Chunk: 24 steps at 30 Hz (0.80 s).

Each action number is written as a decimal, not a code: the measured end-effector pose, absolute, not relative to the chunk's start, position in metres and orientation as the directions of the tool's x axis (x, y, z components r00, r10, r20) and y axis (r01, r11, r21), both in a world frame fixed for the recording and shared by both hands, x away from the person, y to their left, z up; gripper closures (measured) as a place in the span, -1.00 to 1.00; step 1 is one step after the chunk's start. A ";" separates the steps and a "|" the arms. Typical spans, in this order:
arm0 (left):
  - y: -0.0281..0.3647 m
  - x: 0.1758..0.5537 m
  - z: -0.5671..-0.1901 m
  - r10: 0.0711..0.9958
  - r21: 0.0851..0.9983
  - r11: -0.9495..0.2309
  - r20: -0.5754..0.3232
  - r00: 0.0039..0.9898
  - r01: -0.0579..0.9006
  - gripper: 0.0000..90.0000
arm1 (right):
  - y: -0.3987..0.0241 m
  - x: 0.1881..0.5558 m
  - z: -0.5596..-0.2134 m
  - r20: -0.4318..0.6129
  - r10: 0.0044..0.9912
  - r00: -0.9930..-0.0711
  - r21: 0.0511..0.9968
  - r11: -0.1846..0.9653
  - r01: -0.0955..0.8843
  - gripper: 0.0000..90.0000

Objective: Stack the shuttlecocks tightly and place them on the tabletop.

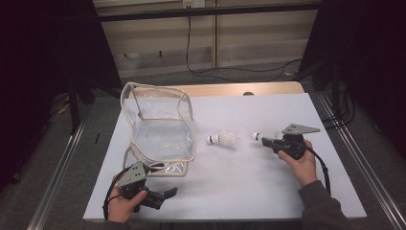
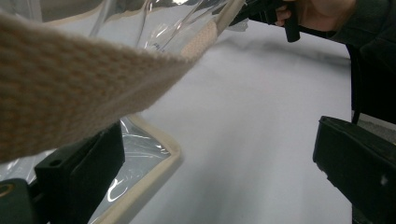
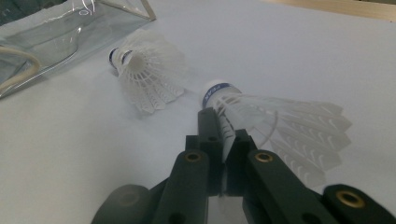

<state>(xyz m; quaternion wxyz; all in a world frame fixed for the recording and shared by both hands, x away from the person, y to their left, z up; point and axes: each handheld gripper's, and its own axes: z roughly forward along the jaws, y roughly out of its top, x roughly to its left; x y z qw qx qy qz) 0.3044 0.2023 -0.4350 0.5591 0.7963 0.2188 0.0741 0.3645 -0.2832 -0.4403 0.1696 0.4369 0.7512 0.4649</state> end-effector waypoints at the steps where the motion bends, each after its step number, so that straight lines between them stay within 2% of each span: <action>1: 0.202 0.304 -0.435 0.431 0.923 -0.280 -0.126 0.893 0.265 -0.95 | -0.283 0.364 -0.440 0.155 0.813 -0.561 0.845 0.185 0.502 0.98; 24: 0.202 0.304 -0.436 0.436 0.922 -0.276 -0.133 0.890 0.272 -0.95 | -0.274 0.365 -0.437 0.156 0.785 -0.600 0.853 0.199 0.483 0.98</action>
